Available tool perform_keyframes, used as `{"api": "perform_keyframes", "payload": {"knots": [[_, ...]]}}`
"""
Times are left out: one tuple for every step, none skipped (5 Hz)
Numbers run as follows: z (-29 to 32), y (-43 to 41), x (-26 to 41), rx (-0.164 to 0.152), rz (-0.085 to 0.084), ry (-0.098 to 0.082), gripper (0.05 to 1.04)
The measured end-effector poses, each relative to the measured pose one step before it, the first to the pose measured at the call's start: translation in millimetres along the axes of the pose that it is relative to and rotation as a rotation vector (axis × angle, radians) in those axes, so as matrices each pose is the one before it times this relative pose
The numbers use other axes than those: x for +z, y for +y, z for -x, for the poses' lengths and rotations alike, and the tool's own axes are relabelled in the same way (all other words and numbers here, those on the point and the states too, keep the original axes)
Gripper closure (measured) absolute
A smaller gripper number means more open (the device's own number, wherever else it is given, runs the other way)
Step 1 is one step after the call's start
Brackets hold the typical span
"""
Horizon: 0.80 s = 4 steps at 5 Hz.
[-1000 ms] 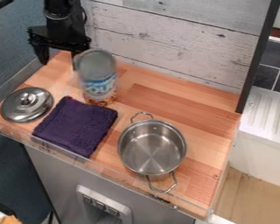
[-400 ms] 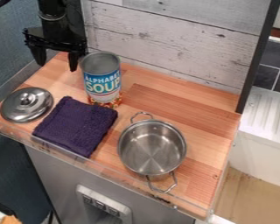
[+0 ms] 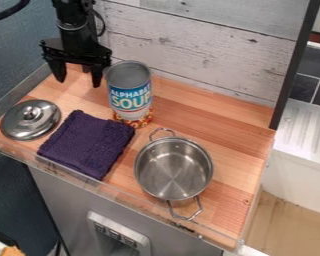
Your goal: Move the blue can to the top right of the table
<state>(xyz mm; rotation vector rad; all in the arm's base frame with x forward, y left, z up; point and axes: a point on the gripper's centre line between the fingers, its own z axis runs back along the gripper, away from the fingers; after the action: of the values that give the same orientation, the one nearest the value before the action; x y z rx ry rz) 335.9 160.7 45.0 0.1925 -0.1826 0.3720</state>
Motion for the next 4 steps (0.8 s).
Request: {"api": "perform_keyframes", "payload": {"knots": [[7.46, -30.43, -13.36, -0.0461, 0.0361, 0.0485, 0.083], [-4.75, -26.16, -0.66, -0.0145, 0.0392, -0.0068, 0.083], [-6.36, -21.64, -0.14, -0.0147, 0.0354, -0.0101, 0.083], [-4.85, -29.82, -1.21, -0.0378, 0.0381, -0.0004, 0.083]]}}
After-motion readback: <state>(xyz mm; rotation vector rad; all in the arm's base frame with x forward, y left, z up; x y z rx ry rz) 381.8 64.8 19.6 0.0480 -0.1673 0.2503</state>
